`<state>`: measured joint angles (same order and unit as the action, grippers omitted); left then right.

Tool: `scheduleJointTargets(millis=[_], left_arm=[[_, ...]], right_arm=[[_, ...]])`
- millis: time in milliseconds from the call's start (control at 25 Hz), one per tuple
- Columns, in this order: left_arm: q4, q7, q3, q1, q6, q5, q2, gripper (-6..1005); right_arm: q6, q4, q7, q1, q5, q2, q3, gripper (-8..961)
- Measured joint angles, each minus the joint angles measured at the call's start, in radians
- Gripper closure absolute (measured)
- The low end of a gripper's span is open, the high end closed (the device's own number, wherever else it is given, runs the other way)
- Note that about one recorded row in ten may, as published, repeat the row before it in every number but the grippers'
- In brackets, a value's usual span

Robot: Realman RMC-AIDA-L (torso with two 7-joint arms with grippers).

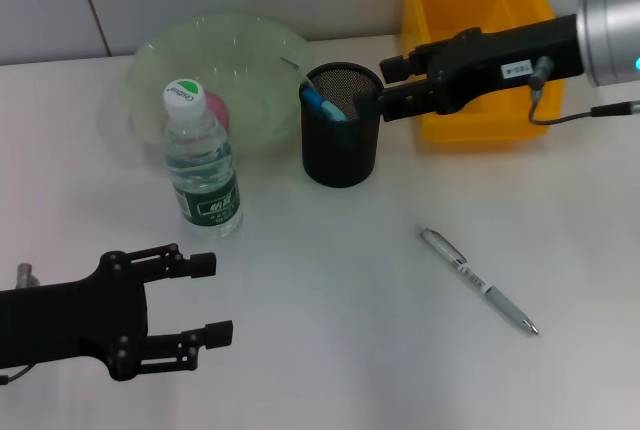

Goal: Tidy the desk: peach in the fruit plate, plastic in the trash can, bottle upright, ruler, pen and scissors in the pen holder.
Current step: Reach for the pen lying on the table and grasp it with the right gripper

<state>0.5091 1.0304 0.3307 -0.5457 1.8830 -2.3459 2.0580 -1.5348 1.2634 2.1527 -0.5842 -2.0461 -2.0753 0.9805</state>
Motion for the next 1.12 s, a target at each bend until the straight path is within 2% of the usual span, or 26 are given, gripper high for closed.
scheduleJointTargets(millis=[320, 600, 880, 1120], left_arm=[[0.003, 0.002, 0.01, -0.018, -0.002, 0.001, 0.005, 232], [0.009, 0.004, 0.011, -0.029, -0.002, -0.001, 0.004, 233], [0.011, 0.001, 0.011, -0.031, -0.003, -0.004, 0.003, 232], [0.013, -0.003, 0.011, -0.034, -0.004, -0.004, 0.002, 232]], right_arm=[[-0.077, 0.012, 0.111, -0.009, -0.07, 0.008, -0.03, 244], [-0.123, 0.026, 0.166, -0.027, -0.147, 0.005, -0.006, 245], [-0.175, 0.024, 0.241, -0.077, -0.267, 0.005, 0.026, 245], [-0.175, 0.022, 0.249, -0.085, -0.277, 0.004, 0.045, 245]])
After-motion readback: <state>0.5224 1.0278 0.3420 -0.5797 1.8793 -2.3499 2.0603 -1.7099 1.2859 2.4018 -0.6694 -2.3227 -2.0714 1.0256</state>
